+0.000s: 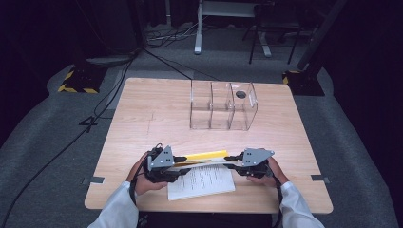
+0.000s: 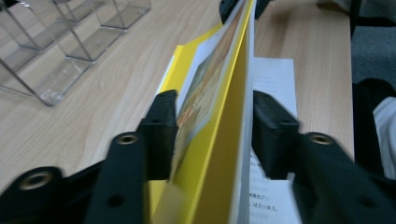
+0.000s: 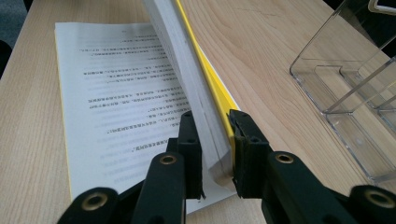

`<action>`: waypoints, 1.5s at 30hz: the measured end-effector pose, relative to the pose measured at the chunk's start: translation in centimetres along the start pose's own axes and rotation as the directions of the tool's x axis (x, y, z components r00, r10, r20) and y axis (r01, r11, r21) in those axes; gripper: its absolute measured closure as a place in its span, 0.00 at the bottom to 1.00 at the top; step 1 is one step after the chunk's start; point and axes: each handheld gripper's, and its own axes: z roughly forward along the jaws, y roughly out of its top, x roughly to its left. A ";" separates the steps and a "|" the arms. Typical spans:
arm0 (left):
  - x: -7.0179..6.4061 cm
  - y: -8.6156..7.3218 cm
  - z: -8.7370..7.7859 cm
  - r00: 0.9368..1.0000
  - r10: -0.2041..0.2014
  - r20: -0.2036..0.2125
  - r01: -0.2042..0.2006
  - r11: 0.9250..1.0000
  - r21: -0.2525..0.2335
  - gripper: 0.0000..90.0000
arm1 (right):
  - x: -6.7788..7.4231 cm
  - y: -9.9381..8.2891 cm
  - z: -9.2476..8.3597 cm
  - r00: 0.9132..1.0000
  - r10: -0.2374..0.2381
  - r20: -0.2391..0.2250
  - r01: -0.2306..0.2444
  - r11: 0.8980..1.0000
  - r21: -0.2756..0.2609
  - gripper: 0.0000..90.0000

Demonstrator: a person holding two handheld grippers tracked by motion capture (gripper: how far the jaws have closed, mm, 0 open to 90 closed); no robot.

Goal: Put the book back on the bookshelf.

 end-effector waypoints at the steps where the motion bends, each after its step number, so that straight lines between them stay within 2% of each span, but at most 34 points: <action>1: 0.0 0.0 0.0 1.000 0.000 0.000 0.000 1.000 0.000 0.54 | 0.1 0.1 0.0 1.000 -0.005 0.004 0.005 1.000 0.002 0.85; 4: -0.6 0.7 -0.6 1.000 0.015 -0.024 -0.015 1.000 -0.003 0.51 | 0.3 0.2 0.0 1.000 -0.012 0.013 0.011 1.000 0.010 0.85; 6: -1.2 1.3 -0.9 0.999 0.010 -0.042 -0.010 1.000 0.006 0.44 | 0.5 0.5 0.0 1.000 -0.013 0.025 0.012 1.000 0.018 0.85; 8: -1.7 1.7 -0.9 0.997 0.020 -0.068 -0.018 0.999 0.032 0.42 | 0.5 0.6 0.0 0.999 -0.016 0.030 0.015 1.000 0.022 0.86; 9: -1.7 1.7 -0.9 0.997 0.020 -0.068 -0.018 0.999 0.032 0.40 | 0.5 0.6 0.0 0.999 -0.016 0.030 0.015 1.000 0.022 0.86; 11: -2.1 2.0 -0.6 0.994 0.037 -0.102 -0.031 0.998 0.062 0.40 | 0.7 0.7 0.0 0.999 -0.014 0.031 0.014 1.000 0.026 0.86; 12: -2.3 2.1 -0.2 0.992 0.033 -0.126 -0.023 0.996 0.084 0.39 | 0.7 0.7 0.0 0.999 -0.015 0.032 0.014 0.999 0.030 0.86; 13: -2.3 2.0 0.0 0.992 0.026 -0.123 -0.014 0.995 0.098 0.40 | 0.8 0.8 0.0 0.999 -0.018 0.032 0.017 0.999 0.033 0.86; 15: -2.4 1.9 0.5 0.988 0.046 -0.146 -0.027 0.991 0.128 0.40 | 1.0 0.9 0.1 0.999 -0.027 0.031 0.026 0.999 0.040 0.86; 17: -2.4 1.9 0.6 0.988 0.047 -0.145 -0.028 0.991 0.130 0.42 | 1.1 1.0 0.1 0.999 -0.031 0.030 0.030 0.999 0.042 0.86; 19: -2.2 1.7 0.5 0.986 0.050 -0.158 -0.030 0.991 0.128 0.57 | 1.3 1.2 0.1 0.999 -0.039 0.029 0.038 0.998 0.047 0.86; 22: -2.1 1.6 0.4 0.987 0.057 -0.152 -0.037 0.990 0.134 0.69 | 1.6 1.4 0.1 0.999 -0.044 0.023 0.043 0.998 0.041 0.87; 24: -2.1 1.3 0.3 0.987 0.101 -0.122 -0.082 0.985 0.153 0.75 | 1.8 1.6 0.1 0.998 -0.050 0.023 0.049 0.998 0.044 0.86; 26: -2.1 1.1 0.3 0.988 0.115 -0.107 -0.098 0.983 0.155 0.78 | 1.8 1.6 0.1 0.998 -0.052 0.019 0.051 0.998 0.046 0.86; 27: -2.1 1.0 0.3 0.988 0.123 -0.091 -0.107 0.982 0.158 0.80 | 1.8 1.6 0.1 0.999 -0.049 0.014 0.048 0.998 0.046 0.85; 28: -2.0 0.8 0.3 0.989 0.128 -0.073 -0.115 0.981 0.158 0.84 | 1.6 1.4 0.2 1.000 -0.021 -0.014 0.021 0.999 0.033 0.82; 29: -2.0 0.7 0.3 0.988 0.135 -0.069 -0.123 0.980 0.158 0.84 | 1.6 1.4 0.2 1.000 -0.021 -0.014 0.021 0.999 0.033 0.82; 31: -2.0 0.5 0.3 0.986 0.152 -0.062 -0.141 0.978 0.154 0.85 | 1.3 1.0 0.3 1.000 0.010 -0.028 -0.010 1.000 0.008 0.77; 33: -1.9 0.4 0.3 0.988 0.147 -0.055 -0.138 0.980 0.145 0.86 | 1.1 0.6 0.6 0.999 0.035 -0.016 -0.035 0.999 0.011 0.73; 35: -1.7 0.3 0.3 0.988 0.144 -0.048 -0.136 0.981 0.140 0.86 | 1.0 0.1 1.2 0.999 0.032 -0.004 -0.031 0.999 0.031 0.75; 36: -1.7 0.2 0.3 0.988 0.145 -0.049 -0.137 0.981 0.139 0.86 | 0.9 -0.1 1.4 0.999 0.036 -0.007 -0.036 0.999 0.019 0.78; 40: -1.4 0.3 -0.1 0.991 0.117 -0.065 -0.109 0.987 0.114 0.83 | 1.4 0.3 1.2 1.000 -0.026 0.019 0.025 1.000 0.018 0.85; 42: -1.3 0.3 -0.2 0.992 0.112 -0.066 -0.104 0.988 0.111 0.81 | 1.5 0.4 1.1 0.999 -0.036 0.022 0.036 0.999 0.016 0.86; 45: -1.4 0.6 -0.3 0.987 0.117 -0.107 -0.104 0.988 0.118 0.79 | 2.0 1.2 0.5 0.997 -0.073 0.036 0.072 0.997 0.019 0.89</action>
